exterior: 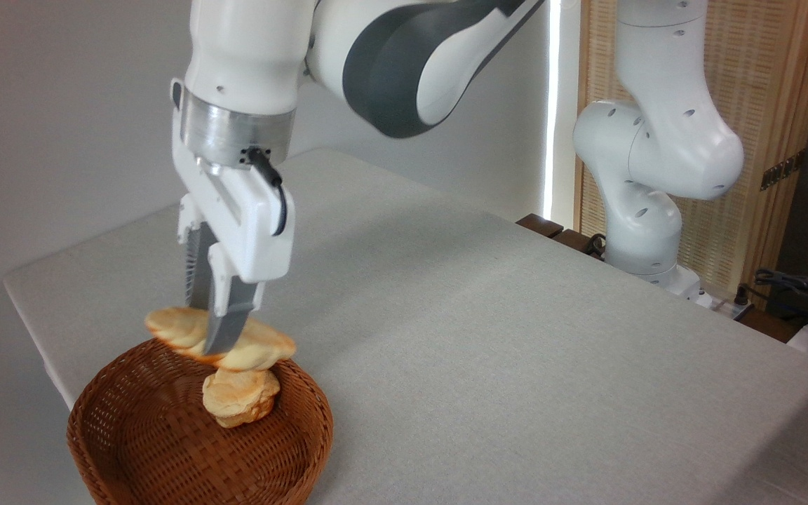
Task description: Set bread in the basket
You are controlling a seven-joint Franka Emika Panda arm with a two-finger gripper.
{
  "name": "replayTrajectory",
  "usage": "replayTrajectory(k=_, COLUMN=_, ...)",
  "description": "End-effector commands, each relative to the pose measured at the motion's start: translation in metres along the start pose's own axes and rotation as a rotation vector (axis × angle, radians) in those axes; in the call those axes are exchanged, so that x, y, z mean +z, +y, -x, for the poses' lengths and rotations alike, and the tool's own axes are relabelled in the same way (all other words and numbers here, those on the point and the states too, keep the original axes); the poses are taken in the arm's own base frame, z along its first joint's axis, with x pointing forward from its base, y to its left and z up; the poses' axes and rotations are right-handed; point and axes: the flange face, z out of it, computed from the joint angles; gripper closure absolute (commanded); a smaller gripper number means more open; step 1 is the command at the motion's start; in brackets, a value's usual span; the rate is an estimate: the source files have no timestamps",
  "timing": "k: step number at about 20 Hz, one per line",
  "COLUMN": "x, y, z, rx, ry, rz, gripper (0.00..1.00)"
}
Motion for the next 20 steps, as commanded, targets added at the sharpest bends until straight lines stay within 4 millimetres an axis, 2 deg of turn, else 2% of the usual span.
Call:
replayTrajectory(k=1, x=0.011, y=-0.018, z=-0.006, rx=-0.017, ry=0.048, rz=-0.062, gripper=0.0)
replayTrajectory(k=7, x=0.021, y=-0.022, z=-0.004, rx=-0.023, ry=0.049, rz=-0.071, gripper=0.0)
replayTrajectory(k=12, x=0.022, y=-0.022, z=-0.004, rx=-0.028, ry=0.048, rz=-0.07, gripper=0.0)
replayTrajectory(k=17, x=0.007, y=-0.014, z=-0.004, rx=-0.113, ry=0.026, rz=-0.038, gripper=0.0)
replayTrajectory(k=20, x=-0.006, y=0.001, z=0.002, rx=-0.146, ry=-0.059, rz=0.019, gripper=0.0)
